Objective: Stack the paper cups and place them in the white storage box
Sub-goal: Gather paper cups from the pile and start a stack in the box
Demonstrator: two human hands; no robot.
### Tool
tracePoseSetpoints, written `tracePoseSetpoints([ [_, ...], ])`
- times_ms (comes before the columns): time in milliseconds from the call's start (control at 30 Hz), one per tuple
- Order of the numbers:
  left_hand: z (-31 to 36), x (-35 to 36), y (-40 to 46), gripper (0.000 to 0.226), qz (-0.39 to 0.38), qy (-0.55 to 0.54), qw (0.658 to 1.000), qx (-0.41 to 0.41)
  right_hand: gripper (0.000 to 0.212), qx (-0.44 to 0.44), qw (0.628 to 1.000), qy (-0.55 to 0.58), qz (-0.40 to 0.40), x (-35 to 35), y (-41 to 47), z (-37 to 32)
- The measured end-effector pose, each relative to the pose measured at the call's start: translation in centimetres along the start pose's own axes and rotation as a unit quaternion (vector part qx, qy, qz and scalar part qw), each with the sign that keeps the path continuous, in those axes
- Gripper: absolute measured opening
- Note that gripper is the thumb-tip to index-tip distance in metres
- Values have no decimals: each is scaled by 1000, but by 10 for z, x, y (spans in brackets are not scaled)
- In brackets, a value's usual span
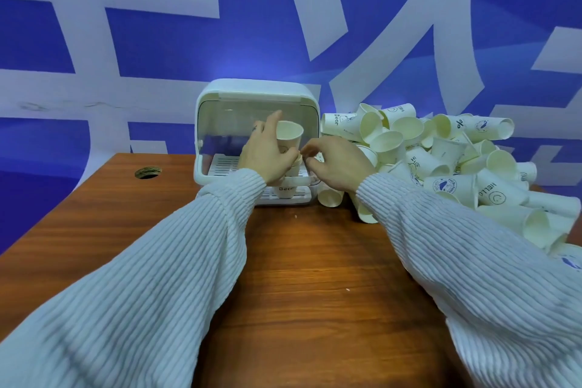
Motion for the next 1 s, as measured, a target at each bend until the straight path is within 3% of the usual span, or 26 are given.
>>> tracePoseSetpoints([
  [200, -14, 36, -6, 68, -146, 189, 971, -10, 30, 7, 1000, 10, 10, -15, -5, 17],
  [467, -14, 49, -7, 82, -231, 231, 945, 10, 33, 20, 1000, 9, 15, -30, -13, 32],
  [533, -5, 44, -7, 84, -201, 229, 952, 18, 30, 28, 999, 13, 13, -35, -18, 37],
  [667, 61, 34, -11, 61, -57, 153, 973, 160, 26, 48, 999, 13, 6, -51, -34, 58],
  [867, 162, 93, -56, 58, -178, 45, 935, 302, 23, 94, 996, -2, 7, -91, -83, 114],
  [1000, 192, 136, -80, 66, -259, 52, 898, 352, 20, 110, 990, -55, -75, -98, -128, 153],
])
Point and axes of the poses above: each hand's wrist, its own y-axis towards the middle knuckle, its own x-axis out of the palm, z = x × y, the point moved 9 cm from there along y, towards the middle knuckle, and after that the axes turned 14 degrees about x, right-handed, at the moved point
